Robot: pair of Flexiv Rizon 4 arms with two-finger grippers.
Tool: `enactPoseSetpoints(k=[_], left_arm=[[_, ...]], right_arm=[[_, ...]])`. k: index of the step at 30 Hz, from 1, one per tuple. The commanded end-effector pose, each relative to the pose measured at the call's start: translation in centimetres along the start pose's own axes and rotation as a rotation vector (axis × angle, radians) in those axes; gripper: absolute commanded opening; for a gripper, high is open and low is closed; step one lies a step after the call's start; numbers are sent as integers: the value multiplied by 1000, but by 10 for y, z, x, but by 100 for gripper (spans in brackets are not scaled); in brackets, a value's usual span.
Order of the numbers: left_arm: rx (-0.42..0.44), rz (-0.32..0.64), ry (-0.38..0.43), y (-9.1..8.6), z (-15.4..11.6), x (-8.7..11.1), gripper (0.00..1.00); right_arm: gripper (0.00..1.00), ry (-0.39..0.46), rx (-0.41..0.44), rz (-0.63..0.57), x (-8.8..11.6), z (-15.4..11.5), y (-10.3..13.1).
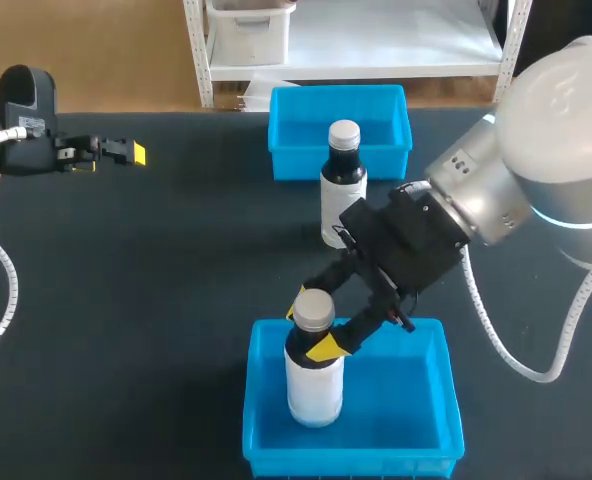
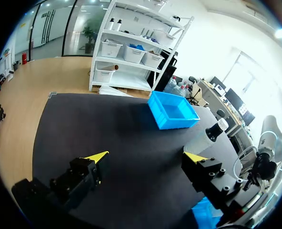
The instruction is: Pick up the bottle, and place it in the far bin if it is heavy, or in the near bin if it is light.
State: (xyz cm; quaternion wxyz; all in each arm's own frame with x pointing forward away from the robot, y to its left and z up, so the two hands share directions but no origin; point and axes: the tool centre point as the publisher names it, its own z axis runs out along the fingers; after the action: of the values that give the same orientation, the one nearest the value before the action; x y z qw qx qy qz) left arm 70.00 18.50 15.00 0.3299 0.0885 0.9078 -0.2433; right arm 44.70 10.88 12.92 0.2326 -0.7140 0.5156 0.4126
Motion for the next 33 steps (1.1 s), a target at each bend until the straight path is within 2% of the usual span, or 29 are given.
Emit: enactPoseSetpoints(k=[1,9,17,25,33], left_arm=[[0,0,0,0,0,0,100],[0,0,0,0,0,0,100],[0,0,0,0,0,0,100],[0,0,0,0,0,0,100],[0,0,0,0,0,0,100]], right_arm=[[100,2,7,5,1,-4,0],[100,15,63,46,12,-36,-8],[100,63,200,147,50,-100,-35],[100,80,331,224,80,-158,-95],[100,75,384,236,96,-187,-163]])
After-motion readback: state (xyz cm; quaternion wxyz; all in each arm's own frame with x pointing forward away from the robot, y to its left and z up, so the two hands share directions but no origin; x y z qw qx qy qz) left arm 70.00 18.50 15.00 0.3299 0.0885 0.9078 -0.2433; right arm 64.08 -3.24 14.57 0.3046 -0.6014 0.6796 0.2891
